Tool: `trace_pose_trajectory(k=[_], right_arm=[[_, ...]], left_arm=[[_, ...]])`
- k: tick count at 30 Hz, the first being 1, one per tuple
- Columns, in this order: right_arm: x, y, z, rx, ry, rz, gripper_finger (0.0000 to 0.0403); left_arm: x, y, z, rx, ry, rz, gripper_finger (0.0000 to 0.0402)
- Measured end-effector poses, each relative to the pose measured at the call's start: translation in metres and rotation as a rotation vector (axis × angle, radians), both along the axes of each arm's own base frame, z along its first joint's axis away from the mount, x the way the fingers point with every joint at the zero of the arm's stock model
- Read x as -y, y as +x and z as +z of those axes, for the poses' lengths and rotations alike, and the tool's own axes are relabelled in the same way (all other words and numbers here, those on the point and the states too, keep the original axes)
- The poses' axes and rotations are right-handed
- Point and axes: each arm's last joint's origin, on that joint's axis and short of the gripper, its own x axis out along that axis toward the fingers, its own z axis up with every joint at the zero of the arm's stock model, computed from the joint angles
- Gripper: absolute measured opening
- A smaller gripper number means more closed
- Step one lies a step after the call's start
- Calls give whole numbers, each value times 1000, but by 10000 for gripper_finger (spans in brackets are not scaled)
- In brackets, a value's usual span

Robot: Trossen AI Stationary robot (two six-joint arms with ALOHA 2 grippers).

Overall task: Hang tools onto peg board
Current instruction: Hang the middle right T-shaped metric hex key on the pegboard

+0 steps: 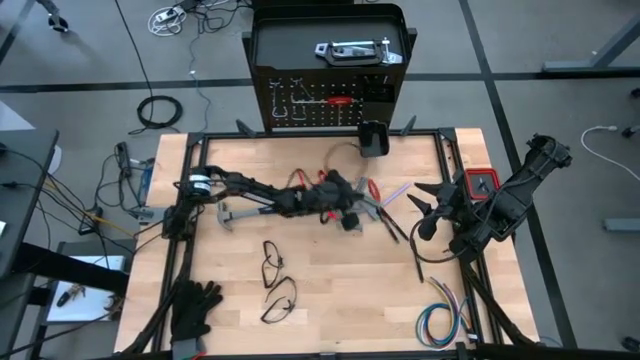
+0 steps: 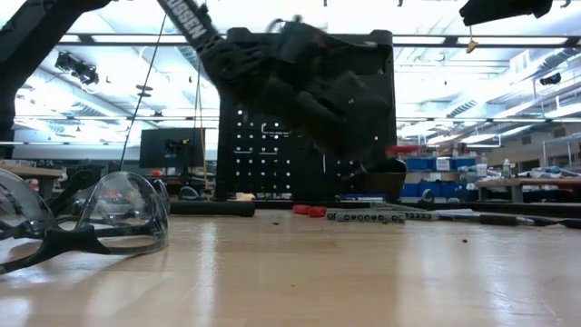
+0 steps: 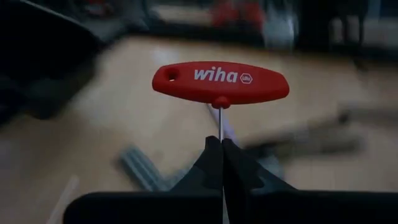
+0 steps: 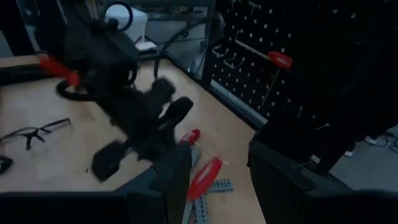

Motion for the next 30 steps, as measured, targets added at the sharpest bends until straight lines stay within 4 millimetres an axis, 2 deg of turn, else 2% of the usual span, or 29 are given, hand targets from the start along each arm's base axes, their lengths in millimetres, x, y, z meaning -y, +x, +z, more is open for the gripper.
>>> trace_pose_trajectory(k=[3,5,13,19,24,30], right_arm=[[0,-1,1,17,-17,-6,170],[0,-1,1,21,-25,-10,170],[0,0,1,39,-50,-23,170],[0,0,1,40,-69,-27,170],[0,0,1,36,-78,-26,170],[0,0,2,45,-95,-33,170]], left_arm=[[-17,-17,3,162,-51,141,0],[-24,-24,0,204,-29,239,0],[-36,-23,23,302,90,679,0],[-46,-24,45,342,221,803,0],[-71,-31,48,381,213,880,0],[-94,-37,46,428,159,890,0]])
